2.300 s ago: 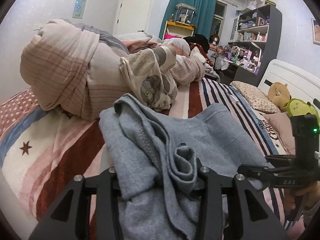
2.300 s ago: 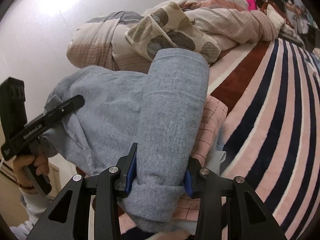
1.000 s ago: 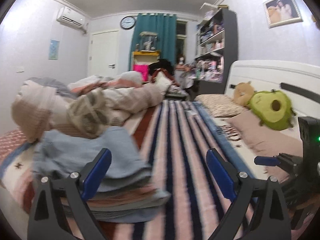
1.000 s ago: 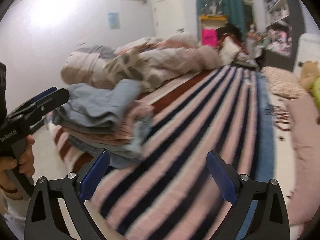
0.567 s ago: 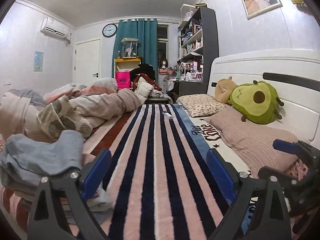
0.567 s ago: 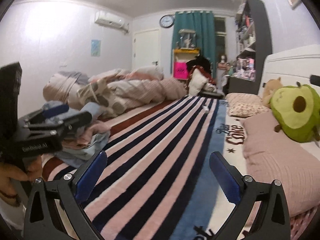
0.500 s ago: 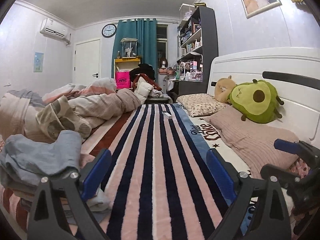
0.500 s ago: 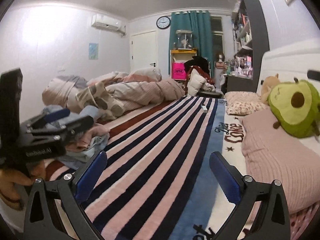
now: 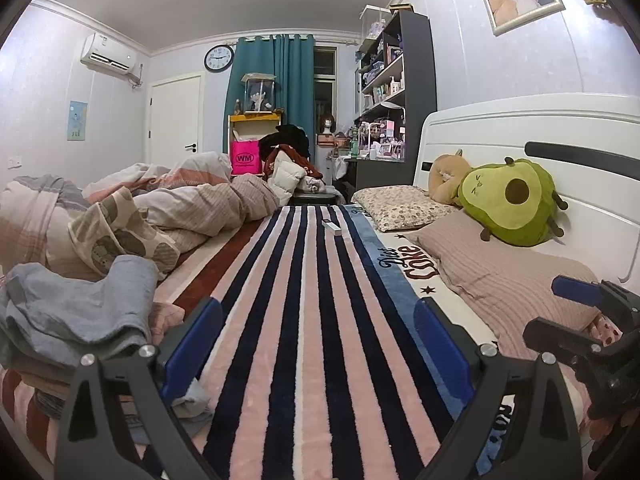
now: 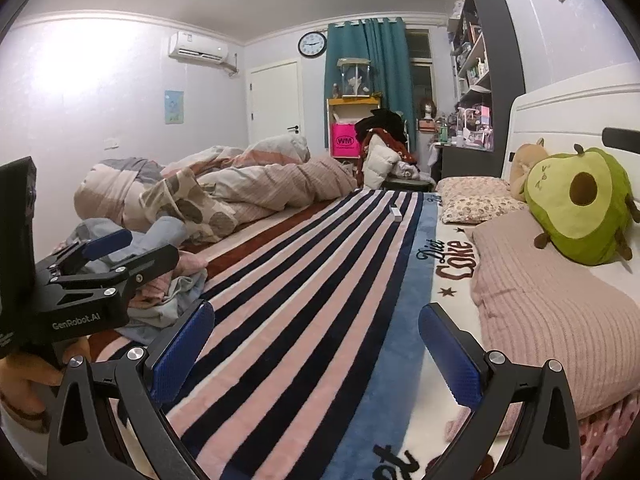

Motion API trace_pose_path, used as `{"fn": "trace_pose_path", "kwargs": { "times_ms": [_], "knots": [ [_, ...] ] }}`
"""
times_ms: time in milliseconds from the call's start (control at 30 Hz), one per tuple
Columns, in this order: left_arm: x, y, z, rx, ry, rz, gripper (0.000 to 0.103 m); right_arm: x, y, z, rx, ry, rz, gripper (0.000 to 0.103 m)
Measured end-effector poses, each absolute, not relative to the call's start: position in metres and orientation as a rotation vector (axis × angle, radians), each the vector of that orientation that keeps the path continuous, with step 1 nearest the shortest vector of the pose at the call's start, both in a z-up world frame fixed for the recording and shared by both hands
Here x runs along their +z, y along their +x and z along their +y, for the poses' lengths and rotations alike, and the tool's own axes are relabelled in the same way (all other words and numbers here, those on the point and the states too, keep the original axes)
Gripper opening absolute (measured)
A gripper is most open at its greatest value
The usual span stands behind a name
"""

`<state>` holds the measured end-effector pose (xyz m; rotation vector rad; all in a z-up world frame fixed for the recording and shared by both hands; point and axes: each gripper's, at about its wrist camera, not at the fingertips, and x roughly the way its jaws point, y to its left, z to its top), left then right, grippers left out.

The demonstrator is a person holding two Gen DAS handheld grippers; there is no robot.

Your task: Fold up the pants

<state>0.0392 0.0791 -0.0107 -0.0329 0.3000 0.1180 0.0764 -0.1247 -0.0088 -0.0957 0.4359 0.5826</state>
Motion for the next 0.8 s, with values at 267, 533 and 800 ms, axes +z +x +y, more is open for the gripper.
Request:
{"fn": "trace_pose_path", "kwargs": {
  "times_ms": [267, 533, 800],
  "knots": [
    [-0.01, 0.037, 0.072, 0.118, -0.037, 0.284, 0.1, -0.01, 0.077, -0.124, 0.583, -0.105, 0.439, 0.102],
    [-0.008, 0.035, 0.073, 0.127, -0.038, 0.281, 0.101, -0.012, 0.079, -0.125, 0.581, -0.097, 0.443, 0.102],
    [-0.011, 0.035, 0.076, 0.15, -0.036, 0.302, 0.102, -0.033, 0.083, -0.129, 0.567, -0.107, 0.501, 0.102]
  ]
}}
